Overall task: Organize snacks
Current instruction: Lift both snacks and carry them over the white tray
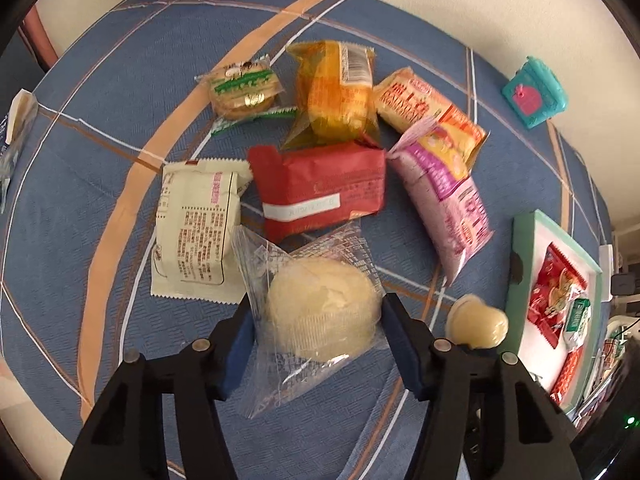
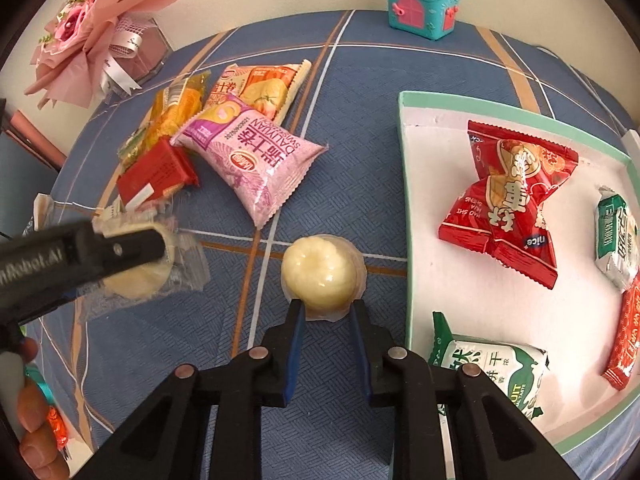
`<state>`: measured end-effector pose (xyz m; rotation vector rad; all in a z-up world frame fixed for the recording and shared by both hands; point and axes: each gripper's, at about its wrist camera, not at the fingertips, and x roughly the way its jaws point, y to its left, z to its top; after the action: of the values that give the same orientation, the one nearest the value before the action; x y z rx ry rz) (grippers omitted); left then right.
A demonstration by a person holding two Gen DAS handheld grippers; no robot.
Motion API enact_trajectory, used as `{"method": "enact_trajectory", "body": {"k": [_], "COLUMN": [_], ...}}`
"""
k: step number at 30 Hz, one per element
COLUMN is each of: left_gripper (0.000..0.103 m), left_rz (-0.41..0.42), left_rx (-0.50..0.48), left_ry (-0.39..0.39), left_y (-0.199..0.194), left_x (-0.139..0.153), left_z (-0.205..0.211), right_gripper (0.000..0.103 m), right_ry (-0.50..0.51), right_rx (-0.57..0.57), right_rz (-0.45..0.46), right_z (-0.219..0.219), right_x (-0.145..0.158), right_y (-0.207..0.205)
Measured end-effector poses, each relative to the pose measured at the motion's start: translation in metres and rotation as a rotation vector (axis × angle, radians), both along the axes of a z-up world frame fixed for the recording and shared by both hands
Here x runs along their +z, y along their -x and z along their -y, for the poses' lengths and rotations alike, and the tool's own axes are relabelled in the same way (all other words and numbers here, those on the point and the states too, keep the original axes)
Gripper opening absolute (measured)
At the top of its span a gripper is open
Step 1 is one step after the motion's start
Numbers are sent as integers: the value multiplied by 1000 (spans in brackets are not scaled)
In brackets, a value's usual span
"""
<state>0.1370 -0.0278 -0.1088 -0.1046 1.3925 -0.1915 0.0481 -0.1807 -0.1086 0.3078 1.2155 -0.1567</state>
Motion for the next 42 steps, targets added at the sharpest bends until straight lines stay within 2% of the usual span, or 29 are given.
{"method": "enact_trajectory", "body": {"k": [4,7,9,10,13,24,30,37,42], "left_gripper": [63,63,63,63,63,63,63,63,62], "left_rz": [-12,-12,-14,-15,-17,-20,-20,-12,-5], "left_rx": [7,6,6,7,11,12,12,10,12], "left_ry": [12,13,16,18,23,21,22,12,4], "left_y": [-1,-1,-2,-2,-1,-2,-2,-1,0], "left_x": [-2,-2,-1,-1,-3,-7,-7,-6,-2], "left_z": [-3,-5,-6,-6,-8,-7,-7,-6,-4], "right_gripper": [29,41,52,52,53,53,52,47,45], "right_ry": [-6,-19,-17,-12,8,179,186,175,137], "right_rx": [-9,-3,3,1,-4,45,41,32,11], "right_rz": [11,22,31,32,28,36,44,49,49], "right_z": [3,4,4,3,3,-18,-20,-20,-13], "right_x": [0,2,6,9,9,1,1,-1,0], "right_y": [-2,-4,-7,-9,-12,-21,-18,-14,-17]}}
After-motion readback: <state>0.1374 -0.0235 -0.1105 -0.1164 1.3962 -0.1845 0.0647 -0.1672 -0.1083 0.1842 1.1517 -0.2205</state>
